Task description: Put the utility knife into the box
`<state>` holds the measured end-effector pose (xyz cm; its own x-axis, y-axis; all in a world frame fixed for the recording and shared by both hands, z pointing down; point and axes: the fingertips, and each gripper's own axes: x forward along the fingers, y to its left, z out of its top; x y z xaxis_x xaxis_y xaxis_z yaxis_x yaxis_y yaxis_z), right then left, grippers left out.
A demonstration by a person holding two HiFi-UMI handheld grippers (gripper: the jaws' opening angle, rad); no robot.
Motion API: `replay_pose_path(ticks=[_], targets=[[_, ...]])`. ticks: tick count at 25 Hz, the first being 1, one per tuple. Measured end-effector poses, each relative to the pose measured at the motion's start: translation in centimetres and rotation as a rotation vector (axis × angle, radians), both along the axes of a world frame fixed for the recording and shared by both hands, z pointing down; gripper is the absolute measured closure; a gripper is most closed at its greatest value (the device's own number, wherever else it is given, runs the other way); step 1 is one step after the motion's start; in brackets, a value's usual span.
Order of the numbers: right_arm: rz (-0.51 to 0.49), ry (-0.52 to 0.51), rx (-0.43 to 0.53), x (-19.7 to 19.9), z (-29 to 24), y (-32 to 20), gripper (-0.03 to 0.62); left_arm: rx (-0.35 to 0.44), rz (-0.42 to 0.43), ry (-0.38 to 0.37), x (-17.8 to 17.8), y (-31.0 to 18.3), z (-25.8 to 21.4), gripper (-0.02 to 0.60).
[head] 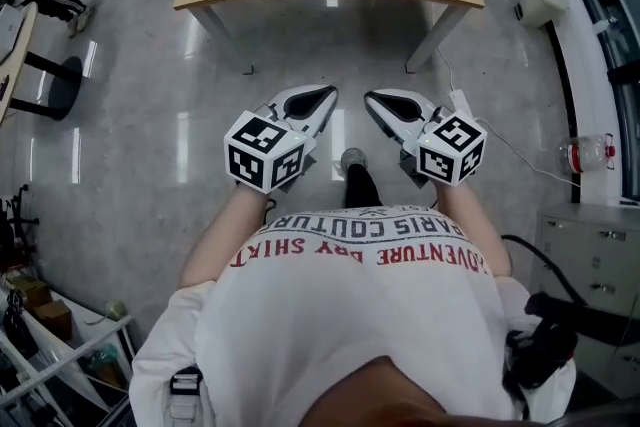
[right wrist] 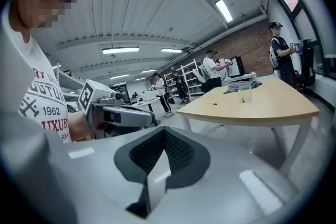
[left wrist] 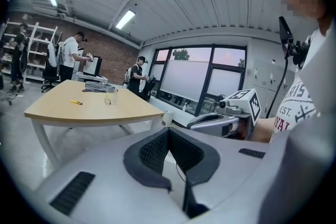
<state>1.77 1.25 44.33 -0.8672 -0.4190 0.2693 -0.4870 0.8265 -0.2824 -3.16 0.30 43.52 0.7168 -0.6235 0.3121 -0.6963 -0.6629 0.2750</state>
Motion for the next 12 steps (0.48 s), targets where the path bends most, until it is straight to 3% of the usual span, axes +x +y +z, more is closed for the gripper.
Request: replay_pose_path(ticks=[5,12], targets=[[0.007,-0.01,0.023,-3.9,-3.2,10.5,0.592,0.03,0.002,0.023,-4.2,9.9,-3.0,0.58],[0.014,-0.021,0.074,-3.1,-8.2,18.1,0.592,0.117,0.028,0.015,-3.3,18.0,-7.8,0.58]])
